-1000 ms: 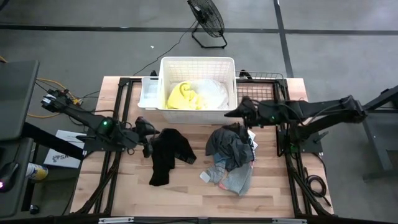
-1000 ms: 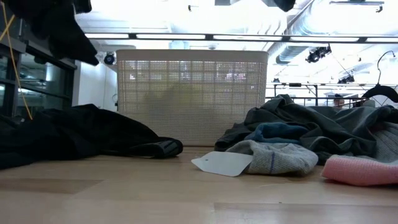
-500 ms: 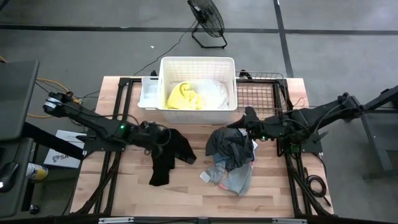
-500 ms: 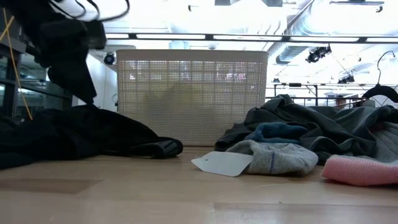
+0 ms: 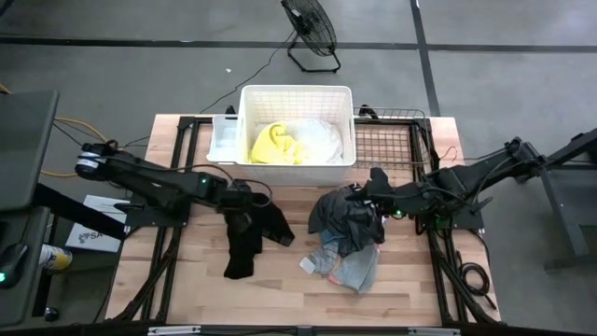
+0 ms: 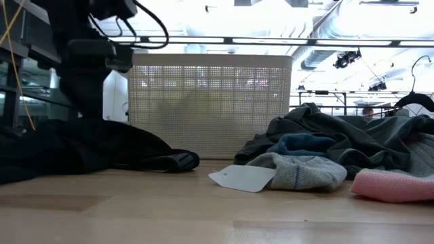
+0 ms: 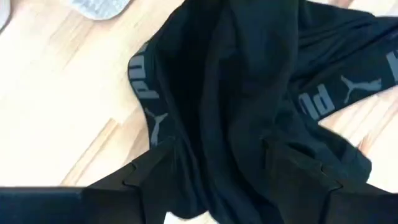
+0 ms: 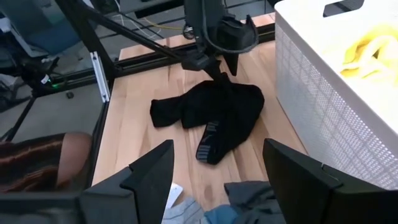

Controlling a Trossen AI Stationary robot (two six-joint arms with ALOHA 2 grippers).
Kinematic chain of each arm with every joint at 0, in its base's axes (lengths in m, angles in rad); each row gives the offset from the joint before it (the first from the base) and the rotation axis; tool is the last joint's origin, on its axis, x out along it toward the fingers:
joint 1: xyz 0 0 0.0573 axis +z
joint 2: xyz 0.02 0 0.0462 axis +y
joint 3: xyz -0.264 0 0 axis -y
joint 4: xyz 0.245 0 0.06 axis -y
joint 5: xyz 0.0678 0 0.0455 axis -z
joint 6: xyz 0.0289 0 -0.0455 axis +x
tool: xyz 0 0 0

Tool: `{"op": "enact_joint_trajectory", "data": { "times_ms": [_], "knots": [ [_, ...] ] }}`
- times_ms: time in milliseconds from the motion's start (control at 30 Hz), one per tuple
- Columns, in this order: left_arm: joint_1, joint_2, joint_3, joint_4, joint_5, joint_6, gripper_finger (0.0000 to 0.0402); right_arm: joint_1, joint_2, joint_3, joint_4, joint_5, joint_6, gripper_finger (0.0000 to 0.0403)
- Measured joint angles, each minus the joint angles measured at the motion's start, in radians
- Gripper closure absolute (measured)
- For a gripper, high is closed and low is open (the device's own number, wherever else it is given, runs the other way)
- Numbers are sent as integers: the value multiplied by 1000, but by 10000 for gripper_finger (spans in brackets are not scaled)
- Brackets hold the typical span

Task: Pick & Place Cloths
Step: Put the black shorts into the wire basket

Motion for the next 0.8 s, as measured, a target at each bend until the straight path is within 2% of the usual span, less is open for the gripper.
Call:
{"op": "enact_joint_trajectory", "data": {
  "times_ms": [167,367,500,700,800],
  "knots": [
    [3,41,16,2,68,8,171,0,0,0,-11,0,0,165],
    [3,55,16,13,91,5,171,-1,0,0,-23,0,-4,165],
    [3,55,16,5,154,-3,171,-1,0,0,-44,0,-3,165],
    [3,55,16,-153,186,1,171,-1,0,0,-48,0,-2,165],
    [3,55,16,-240,207,69,171,-1,0,0,-48,-1,-4,165]
  ]
}}
